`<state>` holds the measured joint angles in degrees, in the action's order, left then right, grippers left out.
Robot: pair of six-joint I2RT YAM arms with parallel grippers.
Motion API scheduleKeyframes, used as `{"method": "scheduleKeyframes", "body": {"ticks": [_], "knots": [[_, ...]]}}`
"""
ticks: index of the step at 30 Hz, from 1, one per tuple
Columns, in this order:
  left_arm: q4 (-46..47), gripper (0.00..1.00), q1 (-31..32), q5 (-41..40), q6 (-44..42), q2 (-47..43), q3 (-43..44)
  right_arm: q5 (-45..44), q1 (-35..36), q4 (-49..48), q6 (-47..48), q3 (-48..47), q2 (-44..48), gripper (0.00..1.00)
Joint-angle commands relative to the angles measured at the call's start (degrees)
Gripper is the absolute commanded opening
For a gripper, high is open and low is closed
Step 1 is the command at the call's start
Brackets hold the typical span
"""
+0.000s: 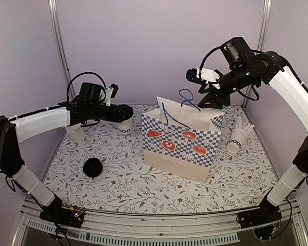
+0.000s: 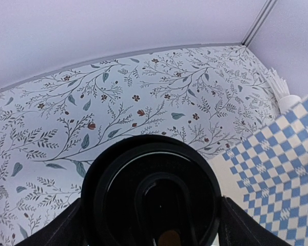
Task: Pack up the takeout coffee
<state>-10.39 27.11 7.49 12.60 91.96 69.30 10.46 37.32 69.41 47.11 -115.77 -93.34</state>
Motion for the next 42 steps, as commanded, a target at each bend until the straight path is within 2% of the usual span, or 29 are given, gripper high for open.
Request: {"method": "scheduleKeyframes", "body": {"ticks": [1,4,8,13,19,24,29,34,42], "knots": [[-3.2,0.8,3.1,-1.6,0.9,-10.6,-10.5,4.7,-0.3,-0.8,-1.1,-0.5,3.6,0.58],[-3.8,0.79,6.0,-0.4,1.0,-19.5,-16.6,6.0,-0.3,-0.9,-2.2,0.0,5.0,0.58],[-1.3,0.79,10.0,6.9,1.5,-27.7,-22.8,7.1,-0.3,0.1,-3.0,2.6,7.5,0.58],[2.4,0.78,16.6,8.5,3.4,-31.2,-27.8,9.1,-0.3,0.7,-0.8,8.2,11.8,0.58],[8.2,0.78,27.4,2.8,4.4,-27.0,-29.0,12.7,-0.4,0.7,-0.3,14.1,13.3,0.59],[12.7,0.8,34.2,0.4,4.0,-20.4,-26.6,11.2,-0.3,-0.2,-0.2,18.2,15.5,0.59],[11.6,0.8,37.2,-1.1,1.4,-11.8,-22.8,10.2,-0.7,-0.3,0.2,20.8,17.9,0.59],[12.1,0.81,38.4,-2.2,0.5,-7.9,-21.5,10.3,-1.1,0.4,0.2,23.6,19.6,0.59],[10.9,0.95,39.6,-2.7,1.2,-6.1,-20.0,11.7,-1.1,-0.1,1.0,26.5,20.4,0.61]]}}
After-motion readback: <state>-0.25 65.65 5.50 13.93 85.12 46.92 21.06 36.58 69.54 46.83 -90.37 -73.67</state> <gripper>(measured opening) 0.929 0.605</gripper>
